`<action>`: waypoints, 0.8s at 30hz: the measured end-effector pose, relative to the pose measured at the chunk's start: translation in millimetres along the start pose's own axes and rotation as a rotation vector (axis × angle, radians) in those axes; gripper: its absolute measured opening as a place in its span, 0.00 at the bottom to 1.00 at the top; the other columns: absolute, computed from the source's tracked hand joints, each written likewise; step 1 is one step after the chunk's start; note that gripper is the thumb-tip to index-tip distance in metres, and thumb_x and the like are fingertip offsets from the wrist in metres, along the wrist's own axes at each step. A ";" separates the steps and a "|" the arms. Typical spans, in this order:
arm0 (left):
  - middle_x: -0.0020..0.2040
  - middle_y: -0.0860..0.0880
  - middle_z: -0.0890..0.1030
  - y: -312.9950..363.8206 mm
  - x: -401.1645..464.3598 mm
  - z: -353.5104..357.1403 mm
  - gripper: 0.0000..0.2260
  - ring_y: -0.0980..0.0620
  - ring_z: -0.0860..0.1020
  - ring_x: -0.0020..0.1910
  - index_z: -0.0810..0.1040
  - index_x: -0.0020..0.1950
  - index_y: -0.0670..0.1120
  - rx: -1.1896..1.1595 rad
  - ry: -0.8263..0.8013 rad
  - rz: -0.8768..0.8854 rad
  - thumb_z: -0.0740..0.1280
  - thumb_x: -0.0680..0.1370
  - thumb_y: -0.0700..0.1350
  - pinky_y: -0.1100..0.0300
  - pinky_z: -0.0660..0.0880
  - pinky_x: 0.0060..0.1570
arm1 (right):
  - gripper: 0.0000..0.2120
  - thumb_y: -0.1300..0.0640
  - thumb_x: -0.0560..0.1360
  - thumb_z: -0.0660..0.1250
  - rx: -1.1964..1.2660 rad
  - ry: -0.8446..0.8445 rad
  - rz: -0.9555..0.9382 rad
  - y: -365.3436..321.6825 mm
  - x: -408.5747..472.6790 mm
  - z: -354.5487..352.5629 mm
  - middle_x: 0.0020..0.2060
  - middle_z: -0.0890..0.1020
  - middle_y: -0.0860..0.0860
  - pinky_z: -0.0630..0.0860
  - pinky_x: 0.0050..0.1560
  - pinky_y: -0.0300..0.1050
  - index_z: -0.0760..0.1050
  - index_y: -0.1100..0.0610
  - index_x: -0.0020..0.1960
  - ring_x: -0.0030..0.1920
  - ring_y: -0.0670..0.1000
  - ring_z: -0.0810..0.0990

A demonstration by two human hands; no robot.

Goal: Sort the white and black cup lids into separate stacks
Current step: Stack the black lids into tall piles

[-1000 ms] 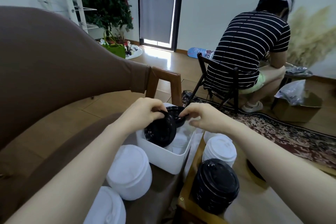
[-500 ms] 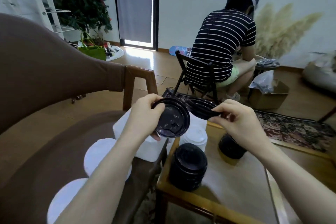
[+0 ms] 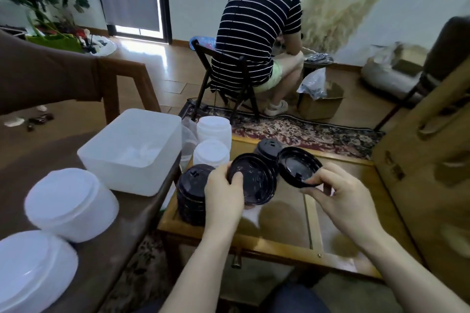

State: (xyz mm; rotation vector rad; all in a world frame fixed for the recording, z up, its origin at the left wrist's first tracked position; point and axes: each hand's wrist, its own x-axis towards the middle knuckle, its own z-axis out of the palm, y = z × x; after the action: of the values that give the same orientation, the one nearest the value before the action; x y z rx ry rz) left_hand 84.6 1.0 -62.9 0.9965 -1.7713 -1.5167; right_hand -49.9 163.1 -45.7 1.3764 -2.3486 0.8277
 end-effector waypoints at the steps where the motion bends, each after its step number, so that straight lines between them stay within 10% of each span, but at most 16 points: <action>1: 0.60 0.48 0.80 -1.8 -2.1 4.7 0.12 0.49 0.77 0.60 0.77 0.65 0.44 0.015 0.008 0.001 0.62 0.82 0.41 0.54 0.74 0.63 | 0.10 0.59 0.66 0.78 0.005 0.032 0.022 4.3 -1.8 -0.7 0.37 0.75 0.41 0.72 0.29 0.43 0.77 0.52 0.39 0.33 0.43 0.73; 7: 0.56 0.51 0.78 2.1 -1.8 15.6 0.06 0.53 0.77 0.56 0.71 0.58 0.49 -0.053 -0.101 0.025 0.62 0.82 0.41 0.61 0.72 0.52 | 0.08 0.62 0.66 0.77 0.248 0.080 -0.019 8.2 0.8 -1.4 0.38 0.78 0.46 0.74 0.35 0.46 0.79 0.56 0.39 0.38 0.48 0.76; 13: 0.63 0.36 0.78 -6.1 -0.1 17.0 0.22 0.39 0.80 0.60 0.73 0.63 0.39 -0.663 -0.426 -0.293 0.71 0.73 0.48 0.38 0.81 0.51 | 0.06 0.63 0.67 0.77 0.396 0.050 -0.041 -2.1 0.9 11.5 0.39 0.79 0.49 0.70 0.36 0.36 0.80 0.57 0.40 0.39 0.49 0.77; 24: 0.68 0.39 0.77 -10.4 -0.4 16.9 0.32 0.41 0.76 0.67 0.73 0.72 0.44 -0.982 -0.591 -0.382 0.70 0.73 0.59 0.49 0.79 0.57 | 0.05 0.51 0.72 0.71 0.515 -0.083 -0.153 -19.6 -1.3 15.3 0.42 0.81 0.44 0.73 0.35 0.40 0.81 0.53 0.43 0.40 0.47 0.79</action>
State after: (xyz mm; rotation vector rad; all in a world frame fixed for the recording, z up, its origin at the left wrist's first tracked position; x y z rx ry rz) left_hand 72.6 9.7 -76.0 0.3838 -0.8737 -2.7165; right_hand -31.7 147.3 -52.0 1.7873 -2.1338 1.4183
